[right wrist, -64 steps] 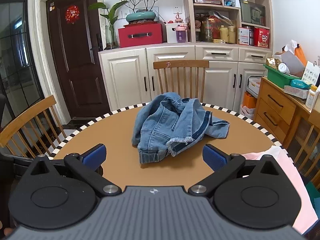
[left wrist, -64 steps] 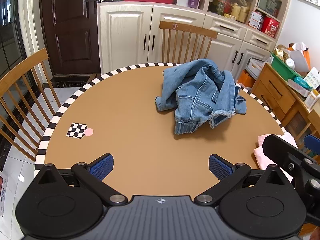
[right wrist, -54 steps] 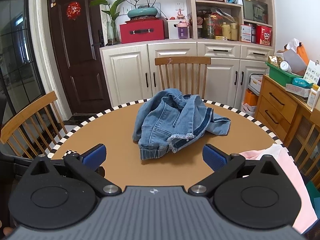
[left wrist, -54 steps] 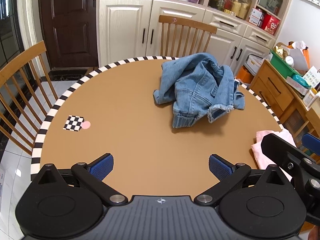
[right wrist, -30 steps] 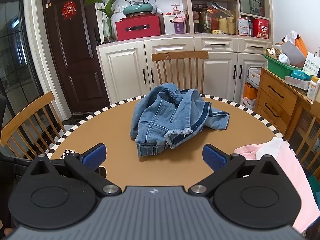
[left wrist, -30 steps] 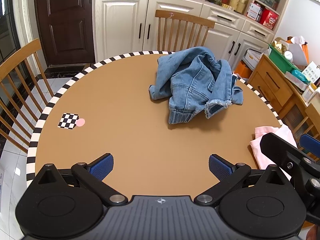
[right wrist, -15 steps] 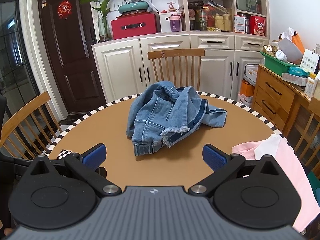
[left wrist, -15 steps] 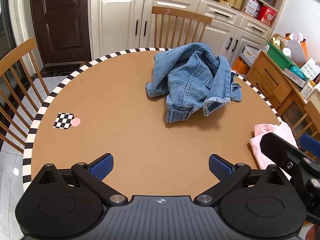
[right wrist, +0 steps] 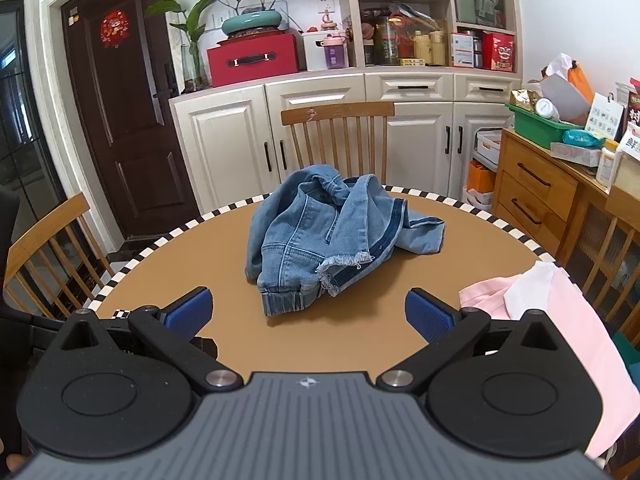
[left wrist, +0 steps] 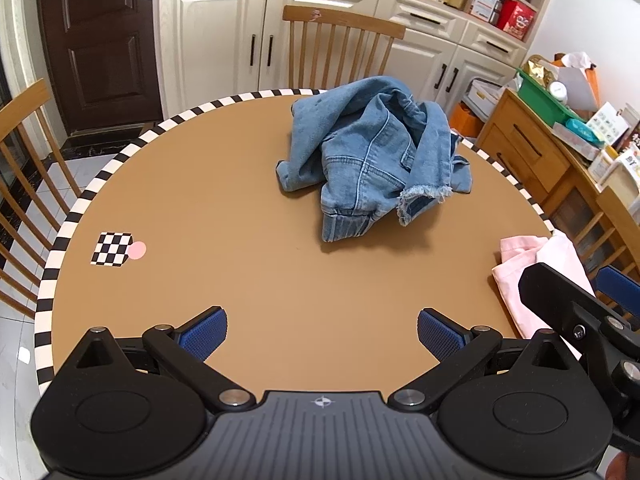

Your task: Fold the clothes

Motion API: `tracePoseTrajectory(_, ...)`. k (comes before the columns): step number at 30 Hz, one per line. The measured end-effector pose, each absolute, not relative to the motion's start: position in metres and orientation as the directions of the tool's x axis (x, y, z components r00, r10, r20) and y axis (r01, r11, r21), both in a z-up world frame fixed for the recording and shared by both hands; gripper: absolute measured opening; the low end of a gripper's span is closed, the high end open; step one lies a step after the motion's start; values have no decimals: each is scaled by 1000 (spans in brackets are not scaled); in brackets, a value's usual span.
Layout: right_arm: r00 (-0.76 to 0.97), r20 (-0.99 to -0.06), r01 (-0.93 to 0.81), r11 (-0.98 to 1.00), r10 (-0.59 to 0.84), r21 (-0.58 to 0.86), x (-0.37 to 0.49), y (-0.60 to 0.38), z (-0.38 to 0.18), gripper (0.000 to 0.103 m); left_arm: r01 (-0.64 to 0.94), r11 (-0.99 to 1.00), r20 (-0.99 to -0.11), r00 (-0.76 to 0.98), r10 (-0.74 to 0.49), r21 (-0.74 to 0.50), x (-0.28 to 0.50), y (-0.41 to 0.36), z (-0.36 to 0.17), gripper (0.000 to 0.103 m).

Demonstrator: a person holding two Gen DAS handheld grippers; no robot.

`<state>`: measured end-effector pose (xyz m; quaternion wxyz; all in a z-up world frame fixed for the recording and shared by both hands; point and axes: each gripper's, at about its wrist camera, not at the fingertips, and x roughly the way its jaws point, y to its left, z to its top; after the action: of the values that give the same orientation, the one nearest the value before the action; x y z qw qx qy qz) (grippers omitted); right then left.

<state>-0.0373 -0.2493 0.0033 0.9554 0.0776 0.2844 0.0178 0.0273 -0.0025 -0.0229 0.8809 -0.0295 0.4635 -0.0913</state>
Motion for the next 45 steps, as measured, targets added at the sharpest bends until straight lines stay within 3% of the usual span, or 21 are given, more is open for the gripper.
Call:
tracePoseTrajectory(10, 827, -559, 88, 971, 53, 223, -33, -261, -22, 103, 220, 975, -808, 571, -146, -21, 34, 8, -57, 102)
tracePoseTrajectory(12, 838, -543, 65, 976, 59, 207, -30, -266, -31, 95, 216, 976, -825, 545, -147, -31, 37, 10, -69, 102)
tracePoseTrajectory(15, 822, -566, 46, 984, 60, 172, -9, -274, -46, 60, 215, 975, -819, 548, -171, -59, 42, 12, -82, 102)
tracePoseTrajectory(16, 812, -578, 31, 984, 76, 173, 0, -278, -52, 42, 216, 975, -815, 553, -173, -61, 44, 12, -84, 102)
tracePoseTrajectory(18, 784, -608, -3, 982, 120, 191, 22, -286, -63, 36, 216, 975, -807, 565, -170, -54, 49, 11, -88, 102)
tracePoseTrajectory(19, 773, -618, -20, 979, 143, 202, 32, -289, -69, 25, 220, 974, -803, 570, -171, -51, 52, 10, -89, 102)
tracePoseTrajectory(22, 744, -637, -48, 968, 200, 247, 64, -298, -88, 12, 223, 973, -803, 571, -174, -53, 70, 6, -97, 100)
tracePoseTrajectory(23, 736, -642, -53, 963, 216, 263, 73, -301, -93, 11, 220, 974, -806, 566, -173, -55, 77, 4, -101, 97)
tracePoseTrajectory(27, 724, -648, -48, 954, 237, 296, 94, -316, -108, 12, 252, 966, -824, 534, -187, -56, 114, -20, -122, 49)
tracePoseTrajectory(28, 722, -650, -41, 952, 237, 303, 96, -321, -110, 15, 270, 962, -825, 534, -184, -40, 121, -28, -127, 44)
tracePoseTrajectory(33, 703, -658, -23, 934, 269, 357, 98, -345, -120, 22, 387, 922, -772, 589, -238, 11, 143, -60, -142, 45)
tracePoseTrajectory(36, 702, -664, -17, 937, 259, 348, 92, -354, -123, 35, 423, 906, -766, 582, -272, 0, 159, -69, -150, 51)
tracePoseTrajectory(42, 702, -671, -2, 942, 241, 336, 84, -364, -127, 37, 401, 916, -793, 553, -258, -18, 190, -75, -164, 49)
tracePoseTrajectory(44, 703, -670, 3, 942, 237, 336, 82, -367, -126, 42, 385, 923, -790, 565, -240, -6, 187, -72, -163, 54)
tracePoseTrajectory(45, 705, -669, 5, 941, 236, 337, 81, -368, -125, 42, 382, 924, -779, 584, -228, 16, 182, -71, -162, 63)
